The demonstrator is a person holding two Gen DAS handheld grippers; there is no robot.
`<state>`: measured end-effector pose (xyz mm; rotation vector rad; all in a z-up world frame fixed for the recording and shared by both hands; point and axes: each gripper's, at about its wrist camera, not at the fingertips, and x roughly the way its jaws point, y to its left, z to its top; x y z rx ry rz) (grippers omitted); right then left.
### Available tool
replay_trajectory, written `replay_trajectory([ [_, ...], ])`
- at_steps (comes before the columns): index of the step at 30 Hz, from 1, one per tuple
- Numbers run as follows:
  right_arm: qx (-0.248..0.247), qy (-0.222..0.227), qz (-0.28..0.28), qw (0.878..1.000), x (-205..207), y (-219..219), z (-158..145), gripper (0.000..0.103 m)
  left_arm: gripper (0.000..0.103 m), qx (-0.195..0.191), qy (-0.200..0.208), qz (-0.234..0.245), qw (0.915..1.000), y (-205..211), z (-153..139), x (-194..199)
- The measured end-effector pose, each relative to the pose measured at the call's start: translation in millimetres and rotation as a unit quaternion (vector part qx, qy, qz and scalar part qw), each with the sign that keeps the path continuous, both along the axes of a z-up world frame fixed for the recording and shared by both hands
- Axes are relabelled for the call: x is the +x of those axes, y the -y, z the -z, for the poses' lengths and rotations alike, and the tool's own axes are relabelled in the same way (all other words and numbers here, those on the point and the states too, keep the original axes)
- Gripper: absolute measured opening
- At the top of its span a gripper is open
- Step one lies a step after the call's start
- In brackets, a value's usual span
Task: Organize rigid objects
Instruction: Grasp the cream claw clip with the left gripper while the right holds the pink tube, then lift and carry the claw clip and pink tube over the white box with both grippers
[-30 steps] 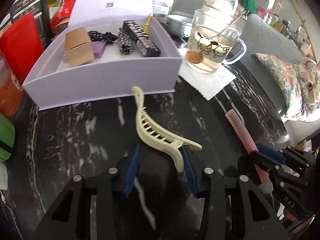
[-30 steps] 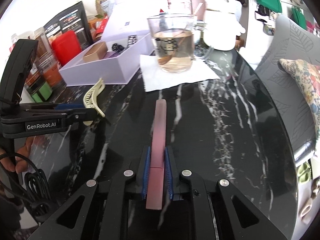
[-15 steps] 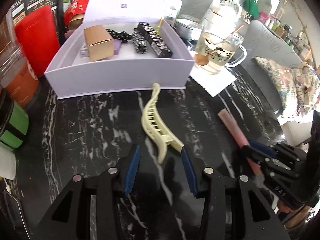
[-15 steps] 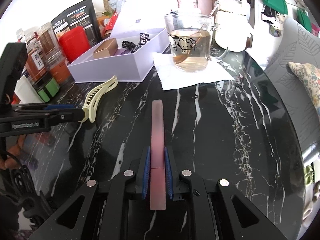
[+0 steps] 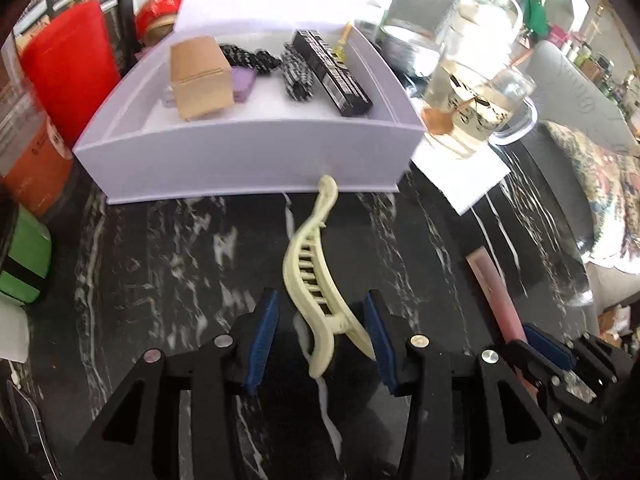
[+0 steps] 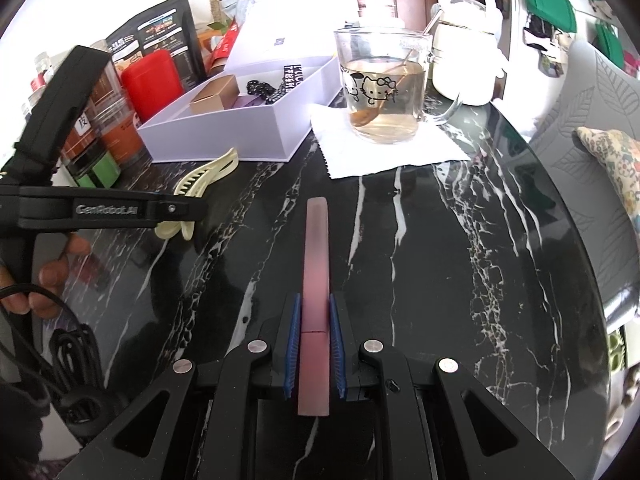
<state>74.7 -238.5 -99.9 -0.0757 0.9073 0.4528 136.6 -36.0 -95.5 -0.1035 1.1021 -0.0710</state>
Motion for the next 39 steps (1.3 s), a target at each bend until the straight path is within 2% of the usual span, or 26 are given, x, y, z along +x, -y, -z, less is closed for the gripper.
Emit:
replay_trajectory([
  [6, -0.001, 0.001, 0.011, 1.0, 0.9, -1.1, 0.6, 0.015, 0.044, -0.008, 0.004, 0.001, 1.0, -2.7, 2.6, -0.8],
  [9, -0.001, 0.002, 0.018, 1.0, 1.4, -1.7, 0.9, 0.015, 0.044, 0.005, 0.012, 0.003, 0.9999, -3.1, 2.4, -5.3],
  [11, -0.006, 0.008, 0.017, 1.0, 0.1, -2.8, 0.9, 0.015, 0.028, 0.009, 0.02, 0.012, 0.9997, -1.8, 2.2, -8.8],
  [13, -0.02, 0.019, 0.01, 1.0, -3.0, -6.2, 1.1, 0.014, 0.025, 0.013, 0.026, 0.019, 0.9994, -2.3, 1.4, -12.9],
  [17, -0.013, 0.019, 0.009, 1.0, -6.3, -6.3, 1.4, 0.014, 0.021, 0.017, 0.042, 0.027, 0.9986, -2.1, -2.9, -21.6],
  [26, -0.005, 0.02, 0.014, 1.0, -23.9, -6.4, -0.8, 0.013, 0.02, 0.011, 0.055, 0.027, 0.9981, -7.5, -11.5, -42.0],
  [39, 0.0, 0.047, 0.006, 0.999, -54.2, -15.4, -18.8, 0.013, 0.02, 0.006, 0.092, 0.028, 0.9954, -16.8, -36.4, -78.8],
])
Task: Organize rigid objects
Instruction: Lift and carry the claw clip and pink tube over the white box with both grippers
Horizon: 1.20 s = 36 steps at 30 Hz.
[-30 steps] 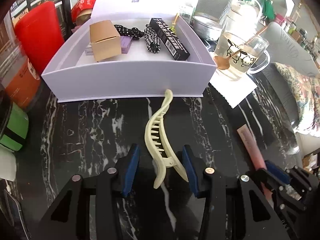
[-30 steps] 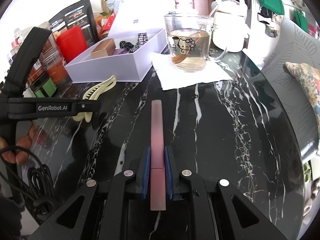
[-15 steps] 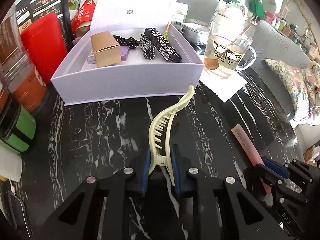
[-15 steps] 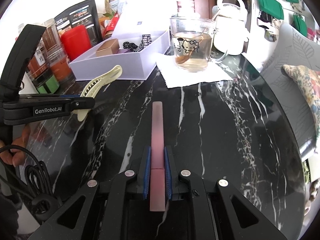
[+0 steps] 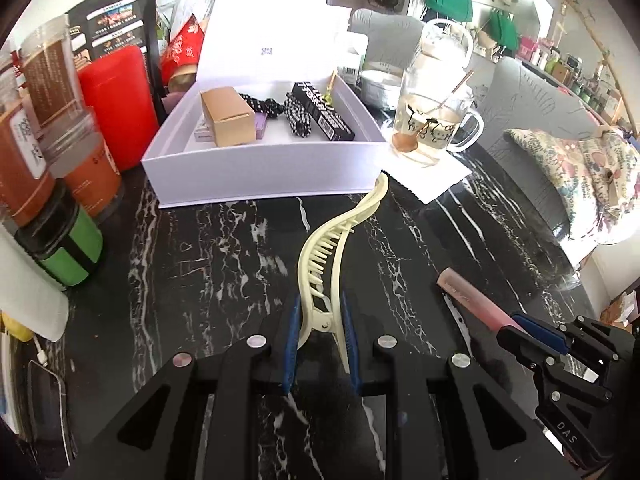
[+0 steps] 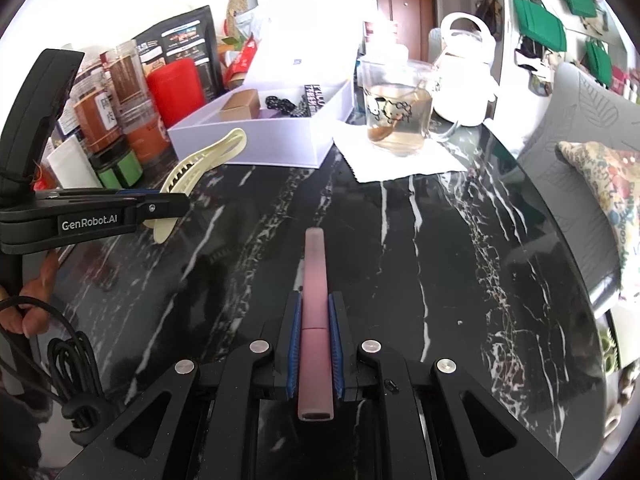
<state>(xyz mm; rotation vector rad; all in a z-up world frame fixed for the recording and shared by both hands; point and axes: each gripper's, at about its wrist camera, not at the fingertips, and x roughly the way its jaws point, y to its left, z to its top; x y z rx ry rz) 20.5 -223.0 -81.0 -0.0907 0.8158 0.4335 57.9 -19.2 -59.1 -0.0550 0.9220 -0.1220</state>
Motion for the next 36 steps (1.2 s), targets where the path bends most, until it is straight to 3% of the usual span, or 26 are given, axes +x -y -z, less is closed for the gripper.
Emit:
replay_trajectory([
  [15, 0.004, 0.034, -0.033, 0.999, 7.4, -20.8, -28.5, 0.013, 0.02, -0.014, 0.031, -0.021, 0.9992, -18.9, -28.7, -4.2],
  [36, 0.008, 0.082, -0.037, 0.996, 45.0, -34.6, -75.5, 0.013, 0.02, -0.005, 0.057, -0.013, 0.9983, -24.3, -67.6, 41.4],
])
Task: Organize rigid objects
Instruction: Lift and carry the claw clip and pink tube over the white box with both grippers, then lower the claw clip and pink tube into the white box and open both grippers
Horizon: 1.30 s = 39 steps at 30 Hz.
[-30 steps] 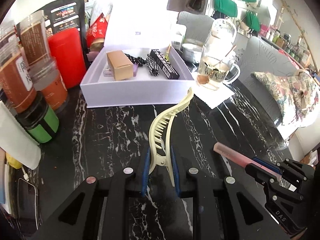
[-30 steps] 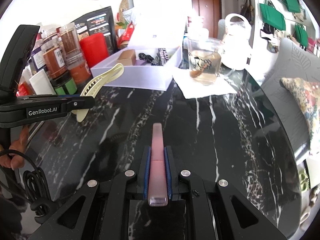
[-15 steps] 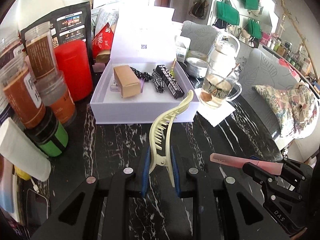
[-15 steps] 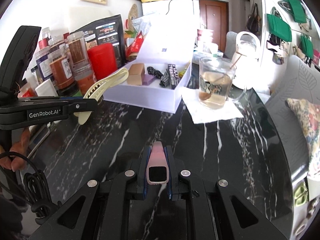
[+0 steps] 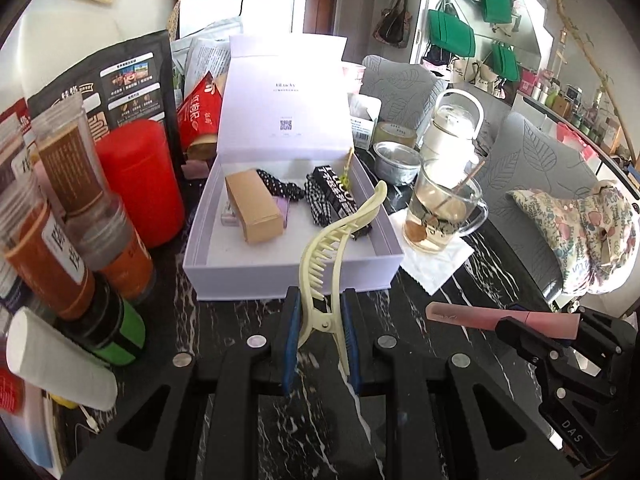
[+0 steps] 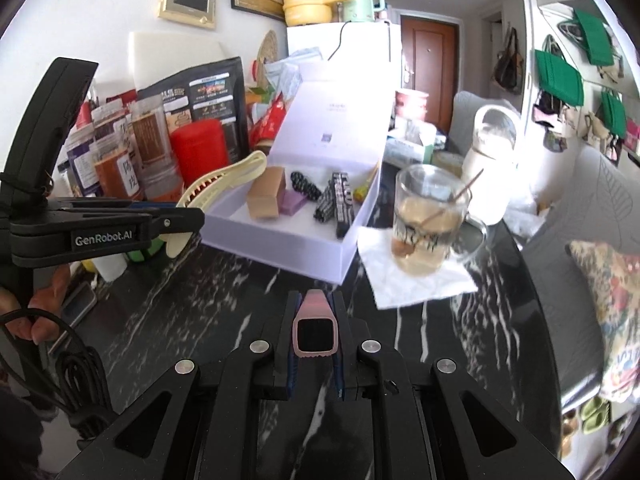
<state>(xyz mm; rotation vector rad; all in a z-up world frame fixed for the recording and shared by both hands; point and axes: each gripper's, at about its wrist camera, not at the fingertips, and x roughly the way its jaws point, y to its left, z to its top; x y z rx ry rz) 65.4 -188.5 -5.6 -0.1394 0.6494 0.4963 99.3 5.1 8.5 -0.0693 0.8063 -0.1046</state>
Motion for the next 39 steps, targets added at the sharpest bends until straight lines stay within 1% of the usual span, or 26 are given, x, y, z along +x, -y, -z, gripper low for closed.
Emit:
replay_trajectory([
  [11, -0.001, 0.028, -0.013, 1.0, 24.8, -10.8, -23.6, 0.013, 0.02, 0.006, 0.016, 0.001, 0.9998, -3.8, -20.3, 25.5],
  [24, -0.001, 0.048, -0.025, 0.999, 62.4, -25.5, -44.7, 0.013, 0.02, 0.01, 0.028, -0.008, 0.9995, -19.2, -37.5, 61.4],
  [27, -0.002, 0.051, -0.025, 0.998, 74.3, -29.9, -46.6, 0.013, 0.02, 0.013, 0.03, -0.012, 0.9994, -25.5, -38.3, 73.2],
  [39, -0.01, 0.053, -0.025, 0.998, 130.3, -53.2, -46.0, 0.013, 0.02, -0.001, 0.028, -0.03, 0.9992, -48.7, -30.7, 122.6],
])
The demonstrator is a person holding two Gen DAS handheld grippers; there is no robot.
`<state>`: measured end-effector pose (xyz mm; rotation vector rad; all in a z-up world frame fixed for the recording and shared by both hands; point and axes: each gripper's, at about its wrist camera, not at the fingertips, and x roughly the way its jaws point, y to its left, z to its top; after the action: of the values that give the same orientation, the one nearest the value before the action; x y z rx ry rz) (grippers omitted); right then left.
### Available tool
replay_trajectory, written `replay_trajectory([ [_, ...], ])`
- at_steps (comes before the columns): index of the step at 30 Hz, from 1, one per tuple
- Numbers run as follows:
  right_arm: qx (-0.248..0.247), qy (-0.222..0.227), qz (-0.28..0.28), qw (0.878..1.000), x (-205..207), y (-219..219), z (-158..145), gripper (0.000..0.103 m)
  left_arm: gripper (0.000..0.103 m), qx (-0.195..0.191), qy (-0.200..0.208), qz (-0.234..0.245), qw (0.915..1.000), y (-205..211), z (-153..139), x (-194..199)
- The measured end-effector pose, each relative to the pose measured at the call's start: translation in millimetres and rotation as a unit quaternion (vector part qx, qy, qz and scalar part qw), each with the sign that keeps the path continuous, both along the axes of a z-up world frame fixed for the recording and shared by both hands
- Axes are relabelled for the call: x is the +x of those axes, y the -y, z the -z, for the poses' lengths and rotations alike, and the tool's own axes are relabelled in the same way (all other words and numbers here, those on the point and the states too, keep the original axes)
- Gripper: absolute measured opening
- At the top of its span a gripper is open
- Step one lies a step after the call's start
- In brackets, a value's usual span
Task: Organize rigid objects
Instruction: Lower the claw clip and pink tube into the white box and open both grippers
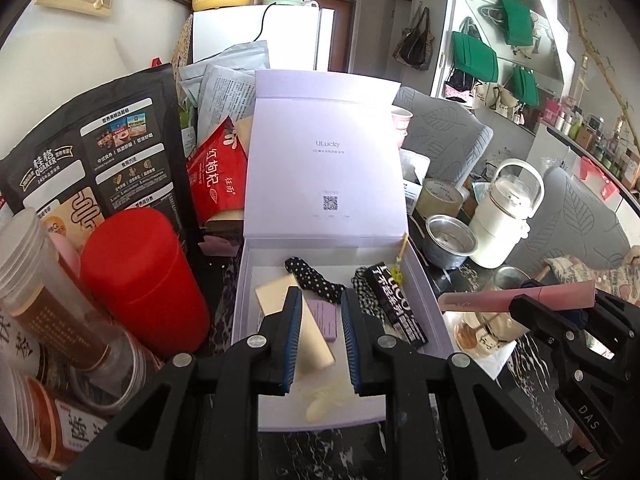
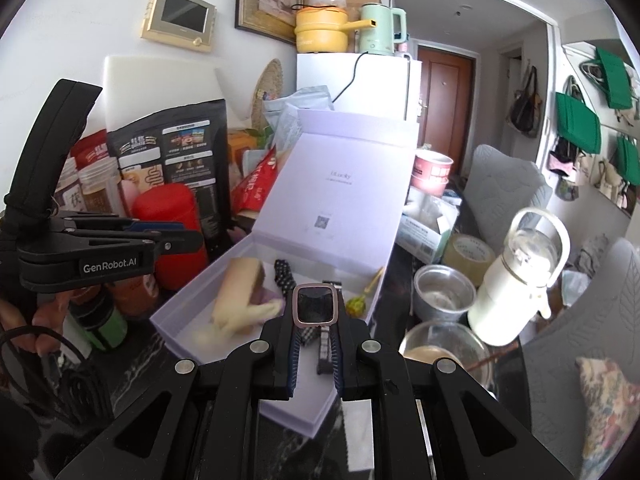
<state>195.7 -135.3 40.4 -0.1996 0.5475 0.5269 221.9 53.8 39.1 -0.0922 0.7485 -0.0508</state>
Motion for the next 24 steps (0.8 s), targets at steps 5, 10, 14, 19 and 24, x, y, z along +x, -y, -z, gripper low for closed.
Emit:
replay_trajectory([
  [5, -0.005, -0.009, -0.004, 1.0, 18.5, -11.0, 8.2, 0.013, 0.02, -0.004, -0.013, -0.003, 0.9999, -5.5, 14.1, 15.7],
  [10, -0.008, -0.021, -0.01, 1.0, 32.0, -19.6, 18.2, 0.013, 0.02, -0.004, -0.031, -0.003, 0.9995, -7.4, 30.2, 25.2],
  [14, -0.01, -0.028, -0.014, 0.999, 39.8, -24.7, 25.1, 0.013, 0.02, -0.005, -0.044, -0.003, 0.999, -7.4, 41.0, 31.6],
  [19, -0.009, -0.034, -0.017, 0.999, 50.2, -31.9, 33.8, 0.013, 0.02, -0.005, -0.056, -0.002, 0.9984, -7.7, 52.0, 39.8],
  [24, -0.005, -0.042, -0.028, 0.999, 58.2, -39.3, 46.1, 0.013, 0.02, -0.006, -0.068, -0.002, 0.9976, -9.0, 62.8, 47.9],
])
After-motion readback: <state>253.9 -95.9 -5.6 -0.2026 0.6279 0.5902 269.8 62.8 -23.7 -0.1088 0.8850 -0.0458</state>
